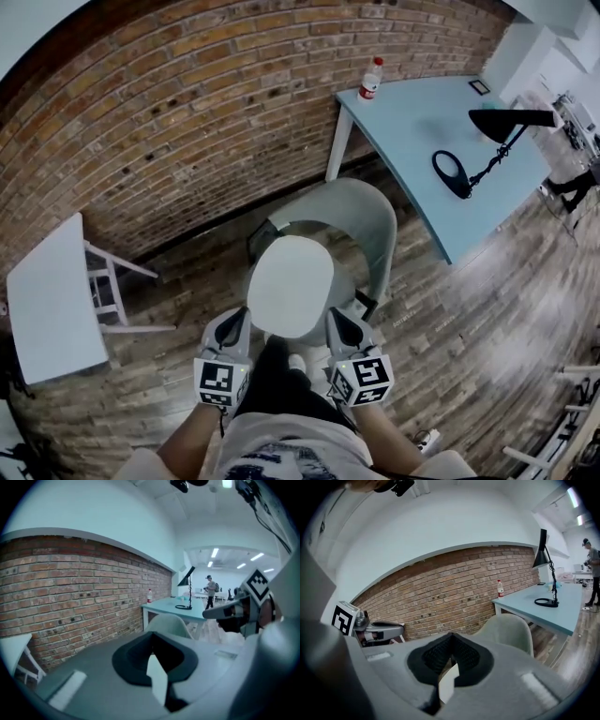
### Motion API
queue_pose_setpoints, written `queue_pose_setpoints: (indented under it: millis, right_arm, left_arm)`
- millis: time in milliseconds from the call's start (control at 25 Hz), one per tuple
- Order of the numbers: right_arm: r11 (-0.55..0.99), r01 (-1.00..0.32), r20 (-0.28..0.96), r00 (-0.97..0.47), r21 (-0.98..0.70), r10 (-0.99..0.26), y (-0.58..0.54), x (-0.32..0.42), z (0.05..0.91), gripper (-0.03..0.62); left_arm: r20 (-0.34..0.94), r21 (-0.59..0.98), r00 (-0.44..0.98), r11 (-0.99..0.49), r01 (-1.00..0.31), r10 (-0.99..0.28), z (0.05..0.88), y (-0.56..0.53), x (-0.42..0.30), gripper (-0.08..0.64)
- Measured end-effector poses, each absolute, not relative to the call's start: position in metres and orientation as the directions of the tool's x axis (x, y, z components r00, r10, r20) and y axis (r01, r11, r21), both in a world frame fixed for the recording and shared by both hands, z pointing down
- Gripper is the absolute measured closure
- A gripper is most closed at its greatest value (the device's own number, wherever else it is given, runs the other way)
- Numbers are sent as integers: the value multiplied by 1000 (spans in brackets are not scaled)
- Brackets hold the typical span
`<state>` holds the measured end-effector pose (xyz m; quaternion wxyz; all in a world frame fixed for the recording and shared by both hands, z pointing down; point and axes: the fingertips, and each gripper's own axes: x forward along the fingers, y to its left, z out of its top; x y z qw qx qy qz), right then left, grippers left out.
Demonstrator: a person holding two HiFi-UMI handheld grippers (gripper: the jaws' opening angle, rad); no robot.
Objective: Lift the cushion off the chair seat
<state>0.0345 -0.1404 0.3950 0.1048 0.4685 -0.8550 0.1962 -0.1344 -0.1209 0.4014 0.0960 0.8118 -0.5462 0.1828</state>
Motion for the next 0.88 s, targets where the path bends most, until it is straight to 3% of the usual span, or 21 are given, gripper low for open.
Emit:
queue_pose_setpoints:
  millis: [880]
  right_arm:
    - [341,-902,437,-428,-266,-791,-257,31,566,595]
  left_arm:
    - [497,-4,391,-453,-892,-775,587,-238,-147,569]
